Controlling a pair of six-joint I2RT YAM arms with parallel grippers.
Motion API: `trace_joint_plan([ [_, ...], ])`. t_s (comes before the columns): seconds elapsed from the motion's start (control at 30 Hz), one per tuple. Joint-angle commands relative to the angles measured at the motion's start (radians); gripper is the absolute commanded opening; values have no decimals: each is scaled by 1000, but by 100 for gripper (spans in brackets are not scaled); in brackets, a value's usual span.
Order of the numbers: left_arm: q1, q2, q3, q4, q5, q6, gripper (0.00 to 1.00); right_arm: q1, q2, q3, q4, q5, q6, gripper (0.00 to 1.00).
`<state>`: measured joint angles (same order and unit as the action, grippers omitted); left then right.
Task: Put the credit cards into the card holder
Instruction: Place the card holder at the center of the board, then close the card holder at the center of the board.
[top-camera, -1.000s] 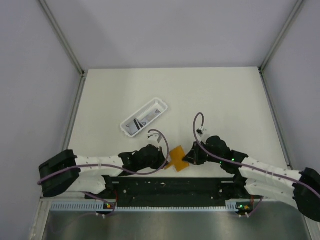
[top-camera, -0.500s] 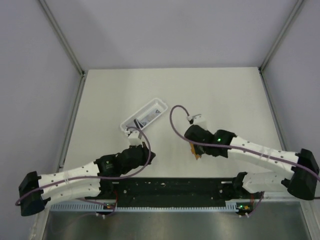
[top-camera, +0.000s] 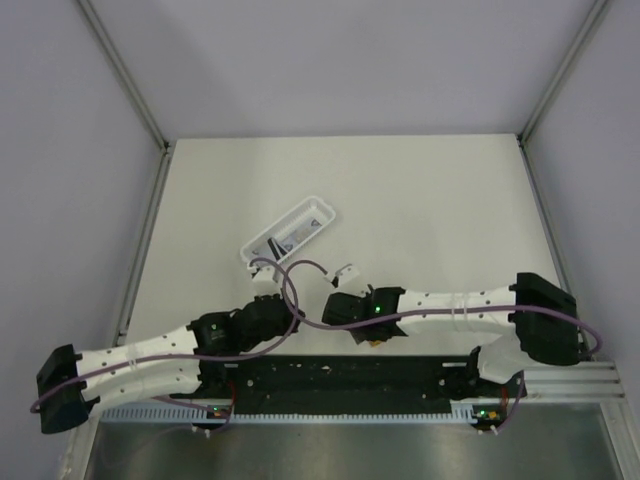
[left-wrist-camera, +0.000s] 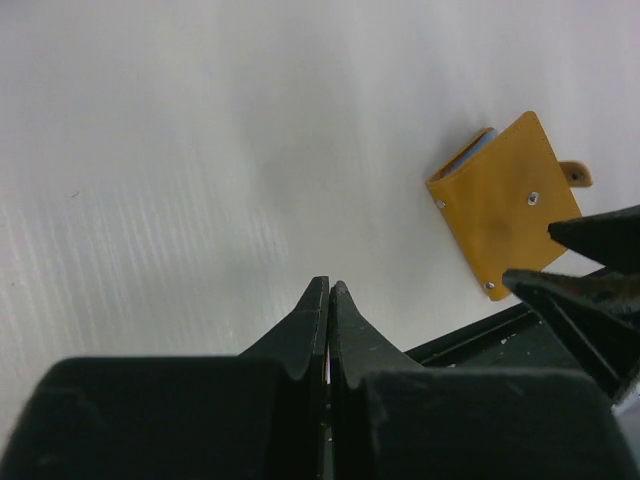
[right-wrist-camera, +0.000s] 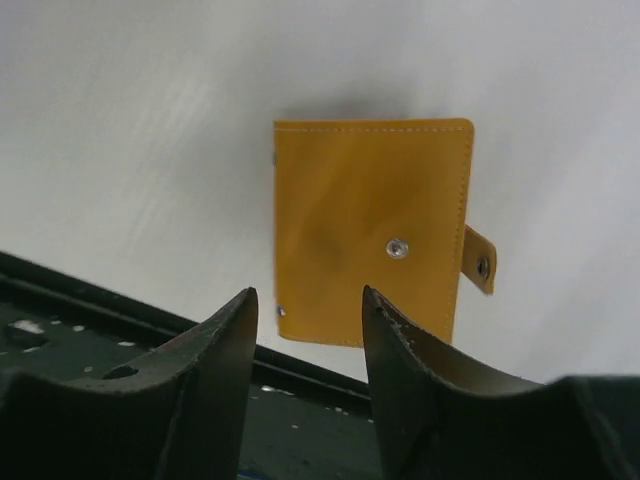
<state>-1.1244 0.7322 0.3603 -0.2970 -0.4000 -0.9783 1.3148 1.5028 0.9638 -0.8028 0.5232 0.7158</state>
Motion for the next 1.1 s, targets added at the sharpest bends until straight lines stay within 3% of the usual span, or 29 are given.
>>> trace_joint_plan([
  [0.0, -3, -17, -20, -2, -28, -26, 0, 29, -76, -32, 296, -225, -51, 47],
  [0.17, -3, -19, -34, 25, -26, -31, 0, 5, -292, -140, 399, -217, -64, 48],
  [0.4, -3, 120, 70, 211, 73, 111, 0, -265, -533, -263, 176, -86, 47, 23],
  [0.57, -11, 312, 178, 398, 180, 208, 0, -460, -628, -352, 162, -187, 48, 26],
  [0.87, -11, 650, 264, 619, 299, 208, 0, -512, -671, -447, 258, -308, 27, 28],
  [1.07, -11, 788, 259, 699, 346, 175, 0, -534, -656, -467, 315, -354, 2, 28],
])
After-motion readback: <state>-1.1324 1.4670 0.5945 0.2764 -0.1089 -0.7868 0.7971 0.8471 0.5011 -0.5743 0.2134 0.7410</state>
